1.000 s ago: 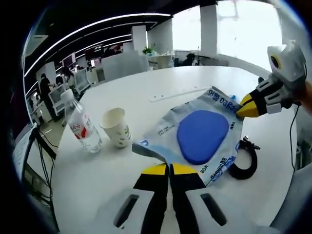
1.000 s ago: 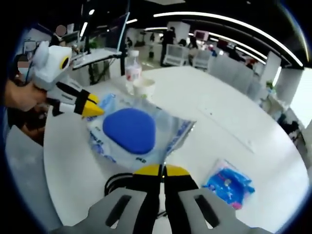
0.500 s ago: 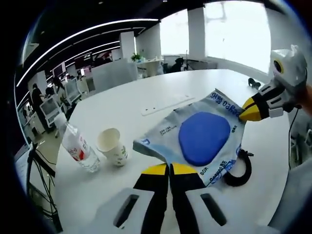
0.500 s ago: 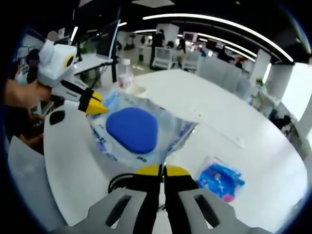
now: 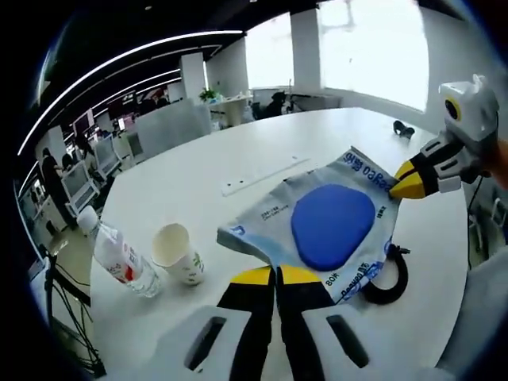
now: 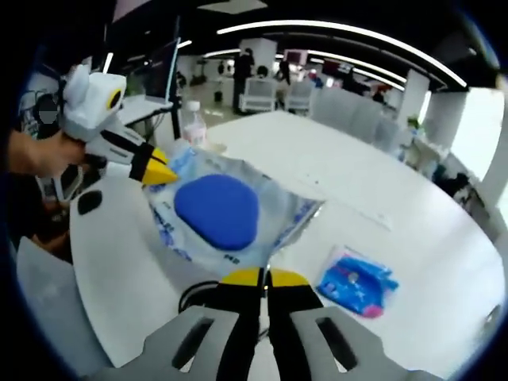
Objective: Arrange the tabletop items into an orderly group along one side of the table until the central work area is clear of visible clutter.
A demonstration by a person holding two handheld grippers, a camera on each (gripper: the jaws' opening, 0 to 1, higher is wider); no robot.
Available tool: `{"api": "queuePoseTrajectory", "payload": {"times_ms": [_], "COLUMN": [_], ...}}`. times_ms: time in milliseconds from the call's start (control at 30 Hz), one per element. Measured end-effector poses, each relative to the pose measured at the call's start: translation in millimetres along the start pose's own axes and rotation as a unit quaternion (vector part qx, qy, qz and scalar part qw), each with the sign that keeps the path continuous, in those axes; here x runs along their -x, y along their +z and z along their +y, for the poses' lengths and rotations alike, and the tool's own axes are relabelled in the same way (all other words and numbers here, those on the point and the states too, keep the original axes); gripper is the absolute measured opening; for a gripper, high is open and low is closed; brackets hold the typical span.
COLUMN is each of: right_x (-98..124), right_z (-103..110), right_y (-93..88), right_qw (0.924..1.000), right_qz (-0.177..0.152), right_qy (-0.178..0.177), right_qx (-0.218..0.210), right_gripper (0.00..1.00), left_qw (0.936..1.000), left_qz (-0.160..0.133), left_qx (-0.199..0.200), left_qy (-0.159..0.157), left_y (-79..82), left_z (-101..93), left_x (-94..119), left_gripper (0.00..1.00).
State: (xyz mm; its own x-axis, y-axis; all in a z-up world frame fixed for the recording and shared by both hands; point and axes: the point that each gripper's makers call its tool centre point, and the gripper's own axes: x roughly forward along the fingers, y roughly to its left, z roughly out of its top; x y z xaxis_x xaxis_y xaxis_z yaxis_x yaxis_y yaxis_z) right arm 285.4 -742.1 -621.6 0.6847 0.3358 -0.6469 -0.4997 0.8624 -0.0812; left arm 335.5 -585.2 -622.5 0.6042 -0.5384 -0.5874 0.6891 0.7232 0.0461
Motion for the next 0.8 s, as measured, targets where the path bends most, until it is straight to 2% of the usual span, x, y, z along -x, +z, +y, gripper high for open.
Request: {"api": "queuePoseTrajectory", "payload": {"times_ms": [333,800], "right_x": [-3.5,-19.5], "right_z": [-6.9,-17.6], "right_y": [-0.5,-6.8], "right_qw": [0.9999,0.9992], "right_qz": [0.003,0.006], "right_qy": [0.000,0.007], "right_qx": [-0.016,-0.038], "right_gripper": [0.00,0.00], "left_qw": [0.9999,0.9997], "left_qz": [0.004,0.016], "left_qx": [-0.011,-0.013], "left_qy": [-0.010,-0.015], "left_y": [8.3,8.1], "left_z": [3.3,7.3], "left_x": [-12.6,-30.7], "left_gripper": [0.00,0.00]}}
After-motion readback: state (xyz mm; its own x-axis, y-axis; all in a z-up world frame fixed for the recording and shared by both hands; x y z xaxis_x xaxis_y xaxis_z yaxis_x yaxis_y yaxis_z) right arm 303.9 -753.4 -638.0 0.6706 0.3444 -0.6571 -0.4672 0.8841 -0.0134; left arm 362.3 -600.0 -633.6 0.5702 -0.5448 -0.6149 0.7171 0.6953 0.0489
